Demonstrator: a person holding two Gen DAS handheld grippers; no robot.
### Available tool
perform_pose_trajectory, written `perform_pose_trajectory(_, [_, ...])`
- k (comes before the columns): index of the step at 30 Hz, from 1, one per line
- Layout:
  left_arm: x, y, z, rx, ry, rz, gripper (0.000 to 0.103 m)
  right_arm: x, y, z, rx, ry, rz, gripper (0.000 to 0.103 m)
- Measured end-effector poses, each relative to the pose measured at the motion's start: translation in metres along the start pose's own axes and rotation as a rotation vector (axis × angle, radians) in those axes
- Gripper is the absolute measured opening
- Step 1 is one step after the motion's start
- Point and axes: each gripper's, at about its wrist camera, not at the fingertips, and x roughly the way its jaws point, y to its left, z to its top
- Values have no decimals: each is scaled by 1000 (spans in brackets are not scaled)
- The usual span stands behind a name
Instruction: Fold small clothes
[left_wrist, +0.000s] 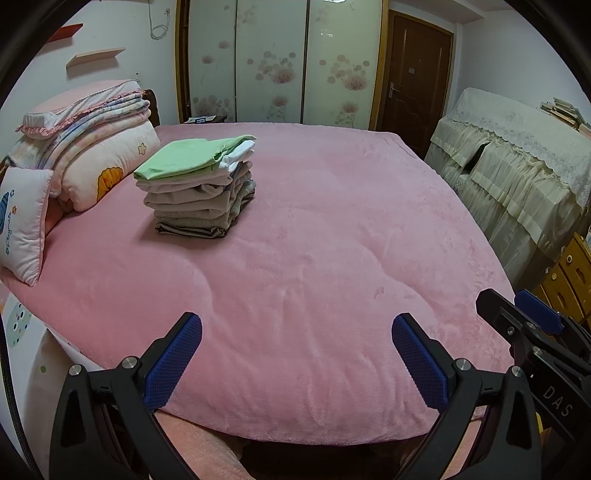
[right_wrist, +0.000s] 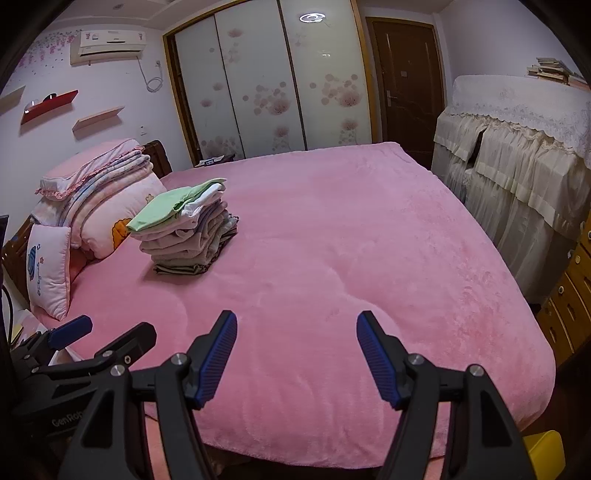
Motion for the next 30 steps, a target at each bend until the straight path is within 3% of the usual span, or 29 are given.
perform_pose_trajectory(30, [6, 6, 0, 7, 14, -13, 102, 5, -3, -2, 3, 10, -21, 68])
